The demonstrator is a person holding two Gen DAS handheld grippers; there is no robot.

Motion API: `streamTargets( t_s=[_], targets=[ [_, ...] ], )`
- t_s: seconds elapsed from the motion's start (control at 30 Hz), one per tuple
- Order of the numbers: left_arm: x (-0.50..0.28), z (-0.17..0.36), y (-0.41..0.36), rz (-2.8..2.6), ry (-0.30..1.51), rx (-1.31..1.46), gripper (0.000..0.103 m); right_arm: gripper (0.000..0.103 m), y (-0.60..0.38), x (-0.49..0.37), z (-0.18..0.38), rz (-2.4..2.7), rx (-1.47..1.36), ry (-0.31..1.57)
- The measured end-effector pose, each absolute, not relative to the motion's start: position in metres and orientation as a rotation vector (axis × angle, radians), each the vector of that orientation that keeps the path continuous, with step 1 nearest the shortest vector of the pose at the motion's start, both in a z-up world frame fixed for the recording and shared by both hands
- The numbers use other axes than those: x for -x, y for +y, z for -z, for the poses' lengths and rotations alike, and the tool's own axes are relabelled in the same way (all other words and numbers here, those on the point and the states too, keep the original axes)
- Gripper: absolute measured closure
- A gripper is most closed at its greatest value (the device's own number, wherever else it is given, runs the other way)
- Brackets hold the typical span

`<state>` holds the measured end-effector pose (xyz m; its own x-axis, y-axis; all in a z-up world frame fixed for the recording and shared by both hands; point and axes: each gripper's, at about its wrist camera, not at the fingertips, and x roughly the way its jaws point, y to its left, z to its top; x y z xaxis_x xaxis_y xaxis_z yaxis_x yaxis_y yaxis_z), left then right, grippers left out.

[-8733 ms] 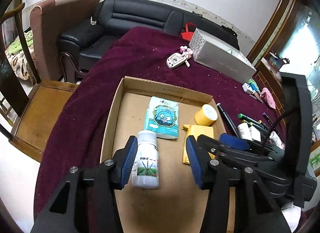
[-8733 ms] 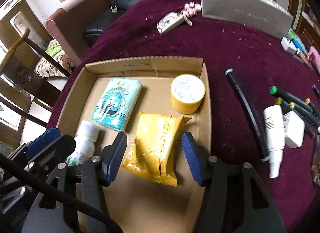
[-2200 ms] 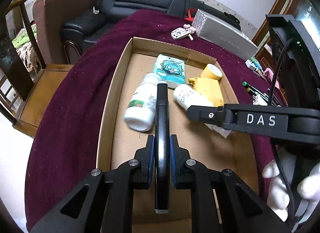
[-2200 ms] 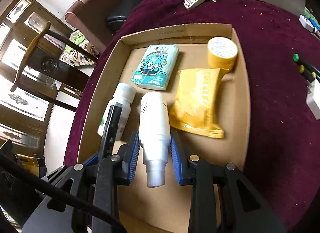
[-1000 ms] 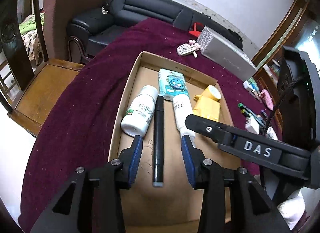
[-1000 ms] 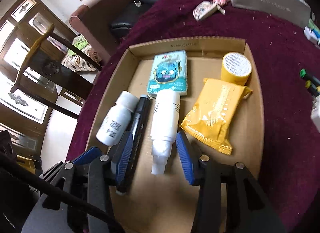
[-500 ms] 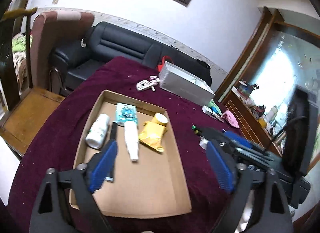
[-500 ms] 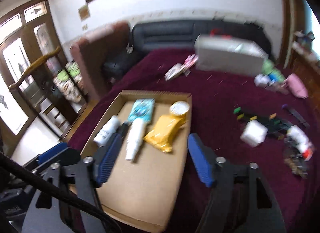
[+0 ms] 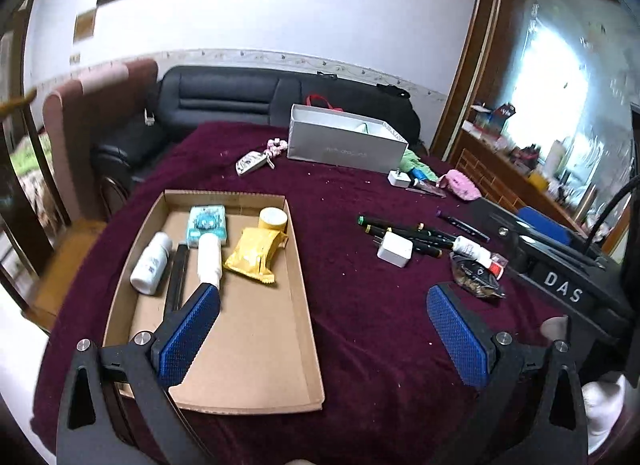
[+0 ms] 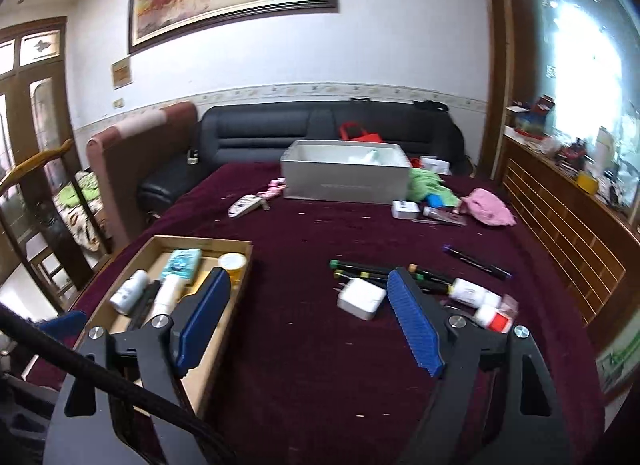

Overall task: Organize objects
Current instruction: 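Move both tools away from the tray toward the white charger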

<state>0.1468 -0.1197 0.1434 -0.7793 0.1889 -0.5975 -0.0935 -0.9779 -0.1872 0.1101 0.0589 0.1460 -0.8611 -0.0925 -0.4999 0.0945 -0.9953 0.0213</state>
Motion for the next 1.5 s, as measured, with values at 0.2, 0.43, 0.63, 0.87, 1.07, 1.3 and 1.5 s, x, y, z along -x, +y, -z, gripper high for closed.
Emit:
streamTargets(
  t_s=[0.2,0.43,0.63,0.87,1.07,1.3,1.5],
  targets=[
    [-0.128,-0.144,-0.090,-2.801,-0.186,1.042,0.001,0.022,0.108,-0.111,-0.146,3.023,-0.778,-0.033],
    [-0.087,-0.140,-0.051,-2.835,-0.131,1.072,0.002,0.015,0.188,-0.100,-0.146,3.134,-0.686,-0.136],
    [-0.039,-0.110,-0.004,-2.789,-0.056,1.172,0.002,0.015,0.264,-0.059,-0.095,3.196,-0.785,-0.431],
    [0.013,-0.076,0.041,-2.906,0.083,1.286,0.002,0.015,0.311,-0.049,-0.043,3.202,-0.923,-0.622],
    [0.048,-0.061,0.084,-3.030,0.315,1.258,0.002,0.015,0.325,-0.061,-0.047,3.133,-0.861,-0.765],
    [0.066,-0.027,0.115,-3.000,0.764,1.368,0.003,0.015,0.322,-0.067,-0.053,3.114,-0.819,-0.747],
    [0.040,-0.029,0.088,-2.818,0.826,1.529,0.030,0.015,0.325,-0.061,-0.049,3.078,-0.811,-0.784]
  ],
)
